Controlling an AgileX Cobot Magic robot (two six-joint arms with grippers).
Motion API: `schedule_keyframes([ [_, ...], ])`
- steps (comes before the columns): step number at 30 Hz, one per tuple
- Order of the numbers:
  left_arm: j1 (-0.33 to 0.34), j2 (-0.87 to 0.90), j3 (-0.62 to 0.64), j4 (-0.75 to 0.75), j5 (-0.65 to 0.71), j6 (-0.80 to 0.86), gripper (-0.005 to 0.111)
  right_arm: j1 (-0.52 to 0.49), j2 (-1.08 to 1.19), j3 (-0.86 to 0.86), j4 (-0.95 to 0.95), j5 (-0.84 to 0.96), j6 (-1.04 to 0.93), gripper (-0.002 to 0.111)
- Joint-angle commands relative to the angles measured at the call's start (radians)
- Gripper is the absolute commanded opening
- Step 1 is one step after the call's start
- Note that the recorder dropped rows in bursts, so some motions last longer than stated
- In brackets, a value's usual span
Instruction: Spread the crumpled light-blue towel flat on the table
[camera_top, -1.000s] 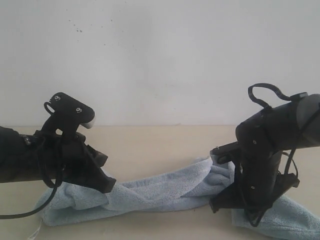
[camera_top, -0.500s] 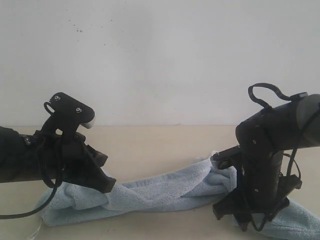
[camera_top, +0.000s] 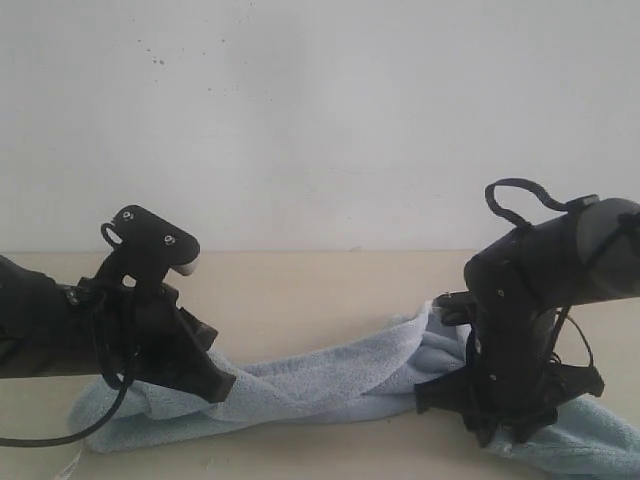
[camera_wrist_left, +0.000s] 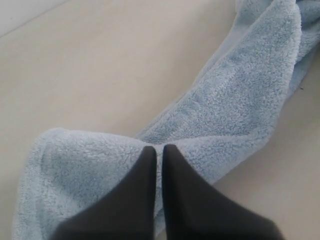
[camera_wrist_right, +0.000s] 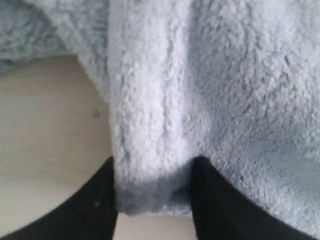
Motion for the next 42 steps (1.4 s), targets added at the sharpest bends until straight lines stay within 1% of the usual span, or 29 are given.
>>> schedule_keyframes([
  [1,0.002,0.008,-0.004,-0.007,-0.024,-0.009,0.004,0.002,-0.019,-0.006,-0.086,0.01,0.034,0.009],
  [2,0.002,0.008,-0.004,-0.007,-0.032,-0.009,0.004,0.002,-0.028,-0.006,-0.092,0.003,0.034,0.002],
  [3,0.002,0.008,-0.004,-0.007,-0.036,-0.009,0.004,0.002,-0.039,-0.006,-0.099,-0.006,0.036,0.0],
  [8,0.002,0.008,-0.004,-0.007,-0.049,-0.009,0.004,0.002,-0.104,-0.006,-0.157,-0.059,0.036,0.0],
  [11,0.002,0.008,-0.004,-0.007,-0.049,-0.009,0.004,0.002,-0.15,-0.013,-0.239,-0.057,0.036,0.0],
  [14,0.002,0.008,-0.004,-0.007,-0.049,-0.009,0.004,0.0,-0.197,-0.039,-0.382,0.02,0.033,0.0],
  [17,0.002,0.008,-0.004,-0.007,-0.05,-0.009,0.004,-0.002,-0.232,-0.054,-0.602,0.144,0.033,0.0],
  [18,0.002,0.008,-0.004,-0.007,-0.053,-0.009,0.004,-0.002,-0.24,-0.054,-0.704,0.19,0.031,0.0],
  [20,0.002,0.008,-0.004,0.0,-0.053,-0.005,0.004,-0.01,-0.24,-0.054,-0.83,0.244,0.028,0.0],
  [21,0.002,0.008,-0.004,0.004,-0.053,0.014,0.004,-0.019,-0.238,-0.054,-0.865,0.244,0.026,0.0],
  [23,0.002,0.008,-0.004,0.004,-0.053,0.082,0.004,-0.047,-0.238,-0.054,-0.875,0.209,0.023,0.0],
  [27,0.002,0.008,-0.004,0.004,-0.056,0.162,0.006,-0.134,-0.238,-0.052,-0.855,0.058,0.038,0.0],
  [30,0.002,0.008,-0.004,0.004,-0.096,0.183,0.017,-0.223,-0.238,-0.052,-0.855,-0.084,0.124,0.0],
  [32,0.004,0.008,-0.004,0.027,-0.133,0.194,0.031,-0.276,-0.234,-0.052,-0.855,-0.157,0.178,0.0],
  [35,0.006,0.023,-0.004,0.033,-0.253,0.192,0.051,-0.342,-0.213,-0.052,-0.85,-0.235,0.193,0.0],
  [38,0.01,0.061,-0.004,0.033,-0.407,0.132,0.059,-0.377,-0.179,-0.052,-0.847,-0.245,0.189,0.0],
  [41,0.019,0.102,-0.004,0.037,-0.522,0.021,0.062,-0.382,-0.153,-0.052,-0.845,-0.238,0.182,0.0],
  [42,0.019,0.111,-0.004,0.037,-0.548,0.016,0.062,-0.382,-0.148,-0.052,-0.843,-0.249,0.184,0.0],
])
